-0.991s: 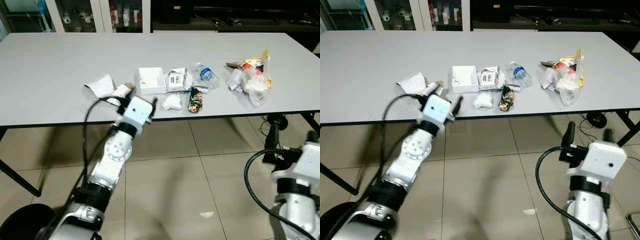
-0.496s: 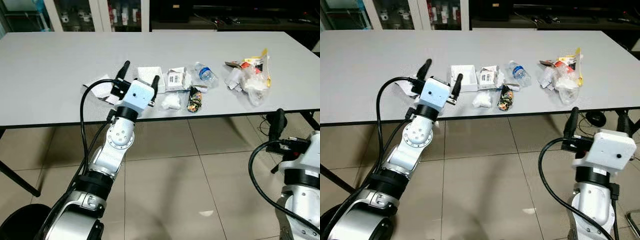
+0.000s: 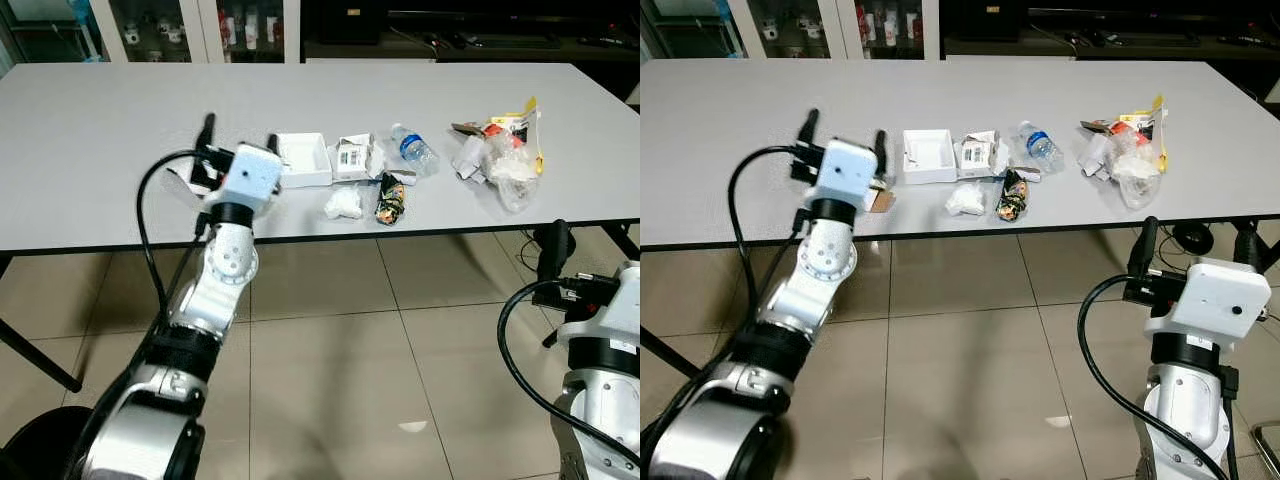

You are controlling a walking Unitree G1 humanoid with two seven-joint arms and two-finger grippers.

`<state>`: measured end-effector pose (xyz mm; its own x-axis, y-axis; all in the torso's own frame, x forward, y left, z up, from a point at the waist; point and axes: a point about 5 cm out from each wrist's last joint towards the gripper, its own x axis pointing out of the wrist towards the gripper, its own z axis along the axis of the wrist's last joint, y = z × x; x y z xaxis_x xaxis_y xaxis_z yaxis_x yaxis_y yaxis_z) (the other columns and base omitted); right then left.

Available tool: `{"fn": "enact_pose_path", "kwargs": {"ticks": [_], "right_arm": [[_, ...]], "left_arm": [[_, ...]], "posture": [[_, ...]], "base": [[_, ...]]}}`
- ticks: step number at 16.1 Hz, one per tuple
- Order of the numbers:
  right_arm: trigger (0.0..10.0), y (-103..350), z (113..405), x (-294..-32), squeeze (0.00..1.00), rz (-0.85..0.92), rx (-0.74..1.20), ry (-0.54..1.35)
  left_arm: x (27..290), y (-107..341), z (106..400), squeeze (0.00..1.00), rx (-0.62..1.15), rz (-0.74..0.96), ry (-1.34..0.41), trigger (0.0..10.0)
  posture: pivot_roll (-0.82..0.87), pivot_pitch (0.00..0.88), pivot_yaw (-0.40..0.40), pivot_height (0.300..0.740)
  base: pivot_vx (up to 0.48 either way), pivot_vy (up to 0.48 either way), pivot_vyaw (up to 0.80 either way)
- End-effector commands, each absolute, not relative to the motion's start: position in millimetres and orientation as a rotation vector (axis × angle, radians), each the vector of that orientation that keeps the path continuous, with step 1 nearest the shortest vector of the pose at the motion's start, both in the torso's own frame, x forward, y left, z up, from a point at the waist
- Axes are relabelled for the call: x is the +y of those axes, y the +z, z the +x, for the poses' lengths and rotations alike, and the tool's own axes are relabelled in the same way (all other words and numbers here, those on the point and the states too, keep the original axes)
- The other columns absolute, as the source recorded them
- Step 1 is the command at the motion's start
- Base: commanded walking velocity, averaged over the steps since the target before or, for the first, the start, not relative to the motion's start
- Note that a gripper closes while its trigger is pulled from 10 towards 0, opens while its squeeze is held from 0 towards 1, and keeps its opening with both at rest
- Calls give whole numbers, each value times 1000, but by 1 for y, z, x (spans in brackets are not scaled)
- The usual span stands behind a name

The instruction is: Picking trash to rubbish bin

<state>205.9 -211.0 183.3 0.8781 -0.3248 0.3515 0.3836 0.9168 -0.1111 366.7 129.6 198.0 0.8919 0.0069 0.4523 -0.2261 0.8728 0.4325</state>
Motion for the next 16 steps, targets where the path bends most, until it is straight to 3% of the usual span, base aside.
{"fn": "enact_pose_path", "kwargs": {"ticks": [1, 2, 3, 4, 5, 6, 8, 9, 10, 11, 12, 16], "right_arm": [[10000, 187, 205, -214, 1000, -198, -340, -380], [10000, 187, 206, -213, 945, -199, -338, -380], [10000, 186, 206, -213, 945, -198, -335, -379], [10000, 186, 206, -214, 576, -196, -332, -381], [10000, 185, 205, -215, 373, -193, -326, -383], [10000, 184, 205, -215, 0, -194, -324, -382], [10000, 184, 205, -215, 0, -194, -322, -382], [10000, 184, 205, -215, 0, -193, -321, -382], [10000, 184, 205, -215, 0, -193, -321, -382], [10000, 184, 205, -215, 16, -191, -321, -381], [10000, 185, 205, -213, 1000, -181, -326, -377], [10000, 182, 205, -215, 1000, -173, -318, -389]], "left_arm": [[129, 201, 369, 875, -466, 479, 95, 0], [126, 200, 369, 0, -470, 463, 50, 0], [125, 200, 368, 0, -468, 457, 37, 0], [125, 199, 368, 0, -467, 457, 41, 0], [126, 200, 369, 0, -467, 458, 65, 0], [126, 200, 369, 0, -468, 456, 65, 0], [126, 200, 370, 0, -469, 454, 63, 0], [123, 197, 370, 0, -448, 447, 8, 1529], [123, 197, 370, 0, -448, 447, 8, 1529], [121, 196, 370, 694, -447, 446, -10, 10000], [121, 193, 369, 1000, -440, 449, -18, 10000], [117, 182, 367, 1000, -403, 432, -61, 10000]], "posture": [[82, 42, -43, 740], [82, 42, -43, 740], [82, 42, -43, 740], [82, 42, -43, 740], [78, 40, -44, 740], [78, 40, -44, 740], [78, 40, -44, 740], [78, 40, -44, 740], [78, 40, -44, 740], [78, 39, -44, 740], [78, 39, -44, 740], [78, 40, -42, 740]], "base": [[0, 0, 0], [0, 0, 0], [0, 0, 0], [0, 0, 0], [0, 0, 0], [0, 0, 0], [0, 0, 0], [0, 0, 0], [0, 0, 0], [0, 0, 0], [0, 0, 0], [0, 0, 0]]}}
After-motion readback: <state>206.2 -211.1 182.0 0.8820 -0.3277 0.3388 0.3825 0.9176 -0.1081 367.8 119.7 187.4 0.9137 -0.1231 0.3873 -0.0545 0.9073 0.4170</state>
